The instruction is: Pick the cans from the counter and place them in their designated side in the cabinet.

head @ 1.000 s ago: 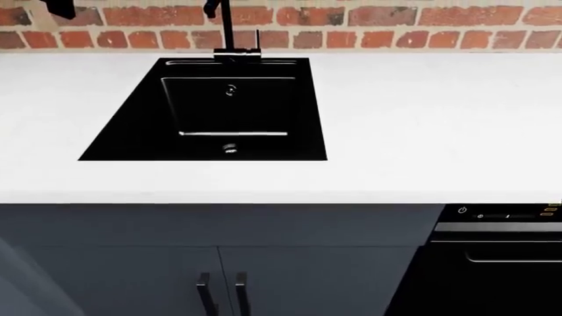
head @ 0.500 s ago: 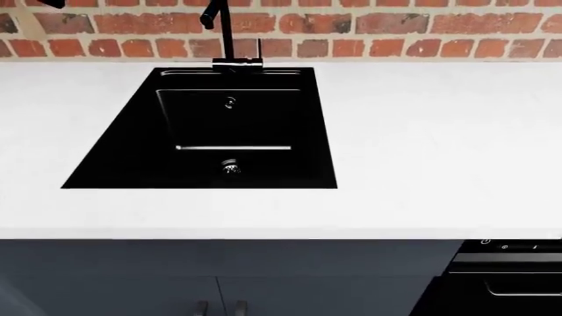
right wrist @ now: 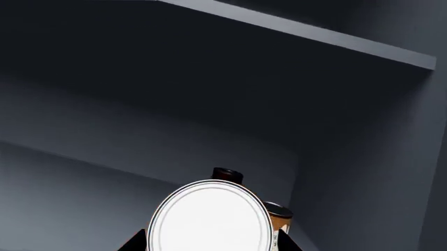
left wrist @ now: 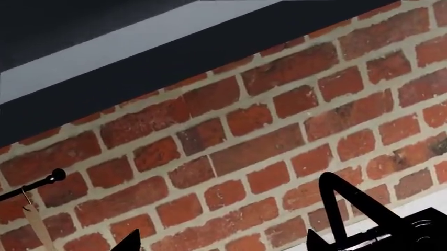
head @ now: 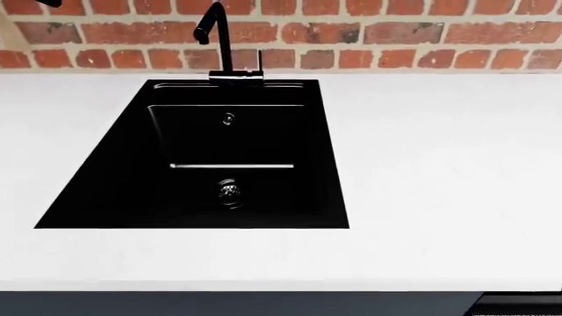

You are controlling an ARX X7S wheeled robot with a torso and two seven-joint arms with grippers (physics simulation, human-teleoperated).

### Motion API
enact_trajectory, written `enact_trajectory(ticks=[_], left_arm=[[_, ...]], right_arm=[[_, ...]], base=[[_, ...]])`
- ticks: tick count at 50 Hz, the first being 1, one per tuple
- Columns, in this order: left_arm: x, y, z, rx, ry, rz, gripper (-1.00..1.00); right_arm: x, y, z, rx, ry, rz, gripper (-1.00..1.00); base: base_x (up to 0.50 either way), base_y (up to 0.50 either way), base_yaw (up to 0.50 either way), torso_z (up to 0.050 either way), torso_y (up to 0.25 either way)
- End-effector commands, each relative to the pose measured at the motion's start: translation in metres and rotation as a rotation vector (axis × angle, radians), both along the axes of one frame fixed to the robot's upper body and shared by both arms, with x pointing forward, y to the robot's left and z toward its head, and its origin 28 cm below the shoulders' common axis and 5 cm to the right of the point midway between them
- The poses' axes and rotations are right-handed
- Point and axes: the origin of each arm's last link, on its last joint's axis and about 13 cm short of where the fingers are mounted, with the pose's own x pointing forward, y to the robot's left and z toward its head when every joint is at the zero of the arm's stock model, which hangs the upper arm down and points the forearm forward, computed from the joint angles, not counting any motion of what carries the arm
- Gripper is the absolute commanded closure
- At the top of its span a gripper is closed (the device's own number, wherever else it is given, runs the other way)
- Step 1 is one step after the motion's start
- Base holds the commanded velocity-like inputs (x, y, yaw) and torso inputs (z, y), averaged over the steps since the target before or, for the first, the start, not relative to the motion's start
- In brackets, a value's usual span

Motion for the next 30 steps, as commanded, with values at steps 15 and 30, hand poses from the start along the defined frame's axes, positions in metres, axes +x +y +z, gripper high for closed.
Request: enact_trajectory(ticks=[15,30], left_arm=[[-0.0014,0.0018,-0.0007,-0.005,-0.001,0.006,-1.0],[-0.0019,0.0024,-0.0025,-0.001,0.001,0.009,-1.0]], right_arm=[[-0.0072,0.003,0.0074,-0.024,-0.045,0.008,1.0],[-0.0075,0.0029,0.0074,-0.024,-0.044,0.003,1.0]], base=[[0.27,0.02,0.0,0.0,0.001],[0.26,0.02,0.0,0.0,0.001]])
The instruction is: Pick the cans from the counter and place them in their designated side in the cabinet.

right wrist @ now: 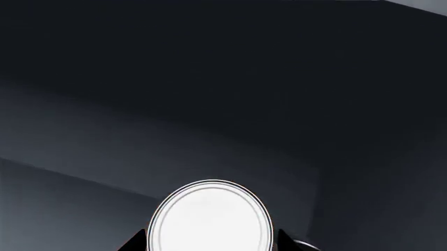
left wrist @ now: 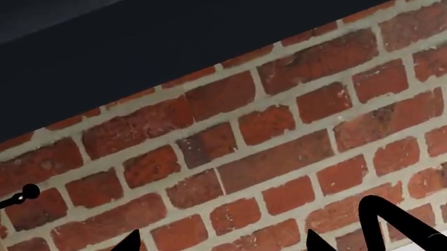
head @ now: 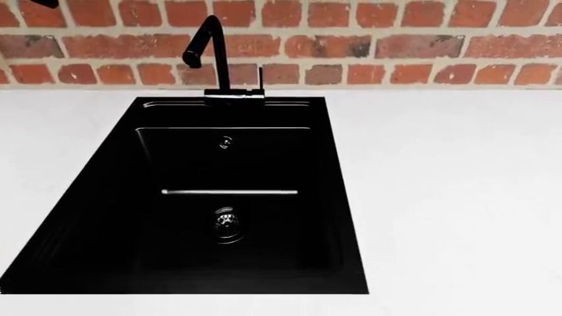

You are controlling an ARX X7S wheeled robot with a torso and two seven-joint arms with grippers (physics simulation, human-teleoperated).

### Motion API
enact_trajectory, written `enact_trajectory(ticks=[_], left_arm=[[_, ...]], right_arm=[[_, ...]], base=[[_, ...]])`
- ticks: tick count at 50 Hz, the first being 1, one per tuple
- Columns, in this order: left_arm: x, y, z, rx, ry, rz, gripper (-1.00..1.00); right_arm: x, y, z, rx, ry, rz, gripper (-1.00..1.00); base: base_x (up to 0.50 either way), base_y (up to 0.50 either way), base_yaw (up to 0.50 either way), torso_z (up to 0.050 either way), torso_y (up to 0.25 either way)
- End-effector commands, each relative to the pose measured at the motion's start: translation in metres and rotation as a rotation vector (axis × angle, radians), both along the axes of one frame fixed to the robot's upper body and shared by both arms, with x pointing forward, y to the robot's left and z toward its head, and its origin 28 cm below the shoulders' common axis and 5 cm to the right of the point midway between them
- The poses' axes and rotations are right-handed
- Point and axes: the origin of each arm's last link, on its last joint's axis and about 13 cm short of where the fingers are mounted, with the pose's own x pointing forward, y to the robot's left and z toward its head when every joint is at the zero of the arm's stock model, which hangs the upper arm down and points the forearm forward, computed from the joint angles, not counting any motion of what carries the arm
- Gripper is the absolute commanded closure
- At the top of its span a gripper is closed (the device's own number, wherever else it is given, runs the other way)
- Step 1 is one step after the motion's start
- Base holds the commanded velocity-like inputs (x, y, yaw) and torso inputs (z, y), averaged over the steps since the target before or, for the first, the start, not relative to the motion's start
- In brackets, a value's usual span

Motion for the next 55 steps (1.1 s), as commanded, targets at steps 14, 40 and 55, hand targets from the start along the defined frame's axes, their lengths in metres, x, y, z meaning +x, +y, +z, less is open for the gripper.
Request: enact_trajectory(ticks=[14,40,55], left_arm=[[0.0,0.0,-0.002,0.005,0.002,0.004,-1.0],[0.002,-0.001,-0.007,0.021,0.012,0.023,-1.0],[0.006,-0.001,-0.01,0.023,0.018,0.025,-1.0]], right_arm=[[0.002,-0.003,0.0,0.011,0.002,-0.021,1.0],[0.025,-0.017,-0.03,0.235,0.184,-0.065,1.0],[0.026,-0.021,-0.033,0.255,0.204,-0.077,1.0]], base=[[0.22,0.01,0.0,0.001,0.002],[0.0,0.0,0.0,0.0,0.0],[0.0,0.0,0.0,0.0,0.001]])
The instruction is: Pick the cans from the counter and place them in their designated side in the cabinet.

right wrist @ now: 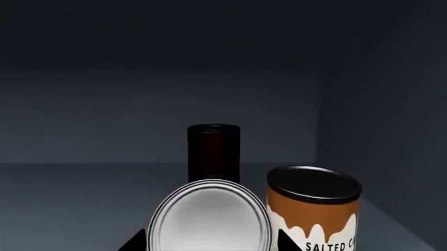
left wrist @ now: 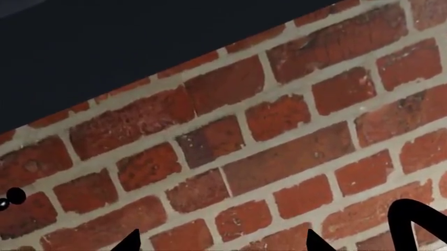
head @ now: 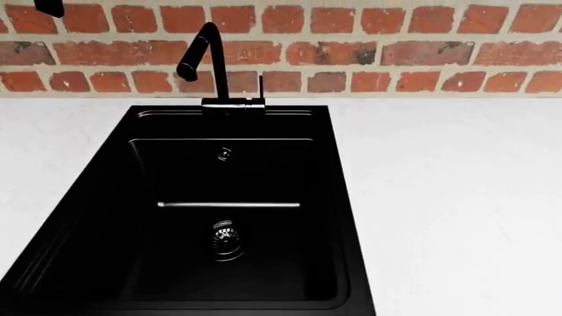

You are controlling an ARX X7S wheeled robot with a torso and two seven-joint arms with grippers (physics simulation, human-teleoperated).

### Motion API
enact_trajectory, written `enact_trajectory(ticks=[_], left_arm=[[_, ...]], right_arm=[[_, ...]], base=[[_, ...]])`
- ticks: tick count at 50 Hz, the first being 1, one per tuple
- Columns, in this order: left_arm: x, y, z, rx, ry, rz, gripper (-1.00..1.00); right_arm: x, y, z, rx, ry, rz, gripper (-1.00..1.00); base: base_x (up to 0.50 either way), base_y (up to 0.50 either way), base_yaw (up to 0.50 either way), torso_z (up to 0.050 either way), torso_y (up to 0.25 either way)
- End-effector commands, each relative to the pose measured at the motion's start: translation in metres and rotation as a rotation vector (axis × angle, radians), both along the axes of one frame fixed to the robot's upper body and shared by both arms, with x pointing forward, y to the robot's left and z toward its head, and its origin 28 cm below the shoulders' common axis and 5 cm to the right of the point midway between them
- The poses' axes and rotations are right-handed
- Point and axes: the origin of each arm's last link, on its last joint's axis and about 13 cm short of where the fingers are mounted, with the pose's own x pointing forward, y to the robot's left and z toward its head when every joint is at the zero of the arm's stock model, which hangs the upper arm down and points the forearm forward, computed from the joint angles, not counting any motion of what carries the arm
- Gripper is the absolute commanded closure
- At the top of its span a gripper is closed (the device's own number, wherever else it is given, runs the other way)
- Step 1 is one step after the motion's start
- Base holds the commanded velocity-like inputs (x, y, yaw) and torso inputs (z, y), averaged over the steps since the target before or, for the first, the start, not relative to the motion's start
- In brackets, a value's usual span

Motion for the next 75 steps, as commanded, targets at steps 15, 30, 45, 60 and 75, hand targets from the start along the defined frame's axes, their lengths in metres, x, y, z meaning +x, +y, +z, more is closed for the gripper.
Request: enact_trajectory(ticks=[15,30,45,60,75], left_arm=[[0.002,-0.001,0.0,0.0,0.003,-0.003,-1.0],[0.001,0.0,-0.001,-0.007,-0.002,-0.003,-1.0],[0.001,0.001,-0.002,-0.015,-0.004,-0.009,-1.0],[0.002,-0.001,-0.005,-0.015,0.001,-0.016,-1.0],[0.005,-0.007,-0.01,-0.013,0.007,-0.025,-1.0]], right_arm=[[0.002,-0.008,-0.005,-0.003,0.037,-0.038,-1.0],[0.0,-0.002,0.003,-0.065,-0.028,-0.028,-1.0],[-0.003,0.003,0.007,-0.079,-0.051,-0.003,-1.0],[-0.003,-0.001,0.006,-0.077,-0.052,-0.014,-1.0],[-0.004,-0.006,0.007,-0.094,-0.058,-0.004,-1.0]], base=[[0.0,0.0,0.0,0.0,0.0],[0.0,0.0,0.0,0.0,0.0],[-0.35,0.04,0.0,0.0,0.0],[-0.33,0.03,0.0,0.0,0.0],[-0.22,0.01,0.0,0.0,0.0]])
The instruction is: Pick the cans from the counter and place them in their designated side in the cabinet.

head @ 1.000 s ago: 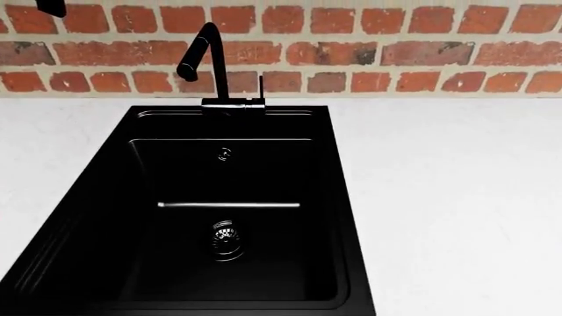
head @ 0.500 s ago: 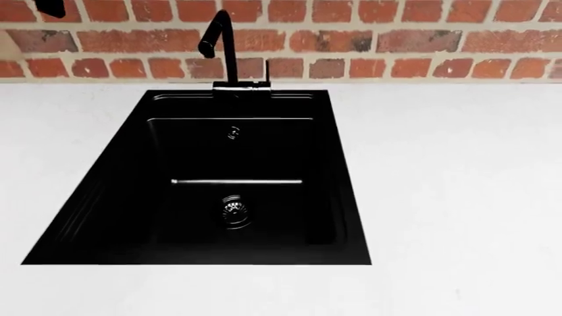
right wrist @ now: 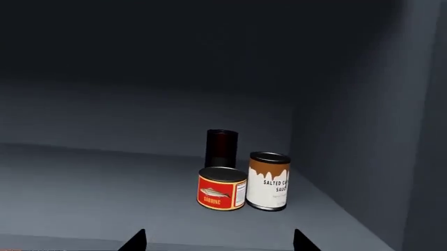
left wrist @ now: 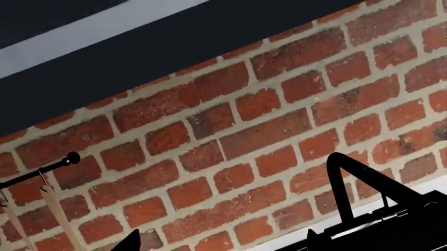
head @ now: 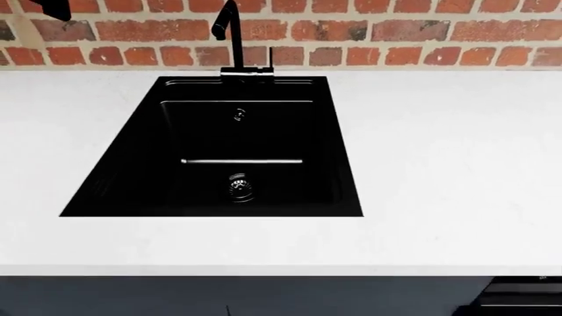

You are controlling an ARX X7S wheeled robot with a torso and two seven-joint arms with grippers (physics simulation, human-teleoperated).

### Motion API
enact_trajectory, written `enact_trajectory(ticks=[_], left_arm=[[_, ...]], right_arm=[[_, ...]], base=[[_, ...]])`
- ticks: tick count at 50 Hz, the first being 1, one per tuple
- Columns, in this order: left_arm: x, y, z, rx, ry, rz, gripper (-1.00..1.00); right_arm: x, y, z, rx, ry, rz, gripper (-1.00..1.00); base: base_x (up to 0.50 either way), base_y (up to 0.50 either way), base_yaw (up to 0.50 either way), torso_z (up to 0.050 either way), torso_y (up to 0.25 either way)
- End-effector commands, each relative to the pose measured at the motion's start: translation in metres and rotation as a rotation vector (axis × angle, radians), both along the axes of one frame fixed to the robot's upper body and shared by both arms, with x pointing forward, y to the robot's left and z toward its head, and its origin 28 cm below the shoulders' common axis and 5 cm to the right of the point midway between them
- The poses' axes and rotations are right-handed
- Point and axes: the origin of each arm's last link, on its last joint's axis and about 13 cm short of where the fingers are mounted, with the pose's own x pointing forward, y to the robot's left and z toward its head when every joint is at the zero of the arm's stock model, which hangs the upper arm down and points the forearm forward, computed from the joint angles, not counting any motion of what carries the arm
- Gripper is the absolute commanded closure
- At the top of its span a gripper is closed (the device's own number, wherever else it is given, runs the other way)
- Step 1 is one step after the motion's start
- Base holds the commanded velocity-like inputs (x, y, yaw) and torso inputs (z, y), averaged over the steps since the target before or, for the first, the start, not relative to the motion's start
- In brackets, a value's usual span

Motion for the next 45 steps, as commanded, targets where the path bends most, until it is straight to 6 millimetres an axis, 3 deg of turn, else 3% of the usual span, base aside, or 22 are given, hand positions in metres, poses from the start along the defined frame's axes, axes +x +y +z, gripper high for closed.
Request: enact_trajectory(ticks=[1,45], left_arm=[[0.003,-0.003,-0.005,0.0,0.006,-0.006,-1.0],[0.003,-0.014,-0.013,-0.031,0.016,-0.053,-1.0]], right_arm=[[0.0,-0.003,0.0,-0.014,-0.003,0.008,-1.0],[-0.001,-0.011,0.003,-0.108,-0.008,0.06,-1.0]], base=[[0.0,0.0,0.0,0.0,0.0],[0.0,0.0,0.0,0.0,0.0]])
